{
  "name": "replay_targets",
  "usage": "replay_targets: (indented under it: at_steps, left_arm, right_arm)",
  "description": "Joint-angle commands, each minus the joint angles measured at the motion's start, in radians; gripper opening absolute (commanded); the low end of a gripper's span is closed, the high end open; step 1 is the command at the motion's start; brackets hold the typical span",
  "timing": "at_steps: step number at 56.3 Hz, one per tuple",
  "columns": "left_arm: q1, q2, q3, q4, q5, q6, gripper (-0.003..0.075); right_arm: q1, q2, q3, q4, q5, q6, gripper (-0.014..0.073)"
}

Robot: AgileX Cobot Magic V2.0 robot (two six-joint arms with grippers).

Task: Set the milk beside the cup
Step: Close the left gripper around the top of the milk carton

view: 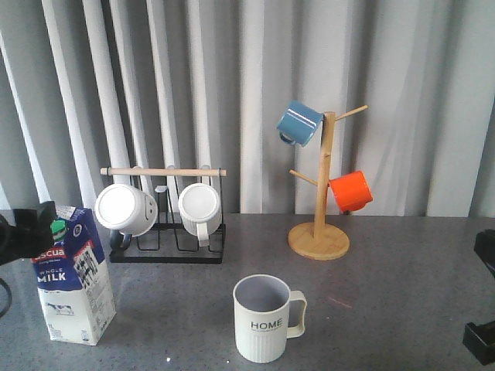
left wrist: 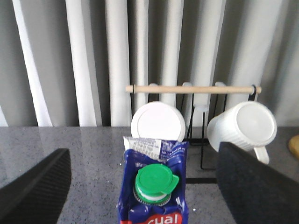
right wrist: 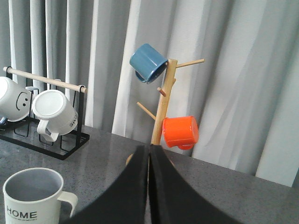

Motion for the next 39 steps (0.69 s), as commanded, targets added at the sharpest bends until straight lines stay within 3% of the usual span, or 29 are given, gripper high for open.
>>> replay_targets:
  at_steps: [1, 39]
  left_arm:
    - [-0.003, 0.027, -0.037, -0.002, -0.116, 0.006, 0.0591]
    - [-0.003, 0.217, -0.037, -0.002, -0.260, -0.010, 0.0589]
  right_arm:
    - [-0.005, -0.008, -0.026, -0.003, -0.070, -0.008, -0.0008]
    - [-0.005, -0.008, -0.026, -0.003, -0.070, -0.008, -0.0008]
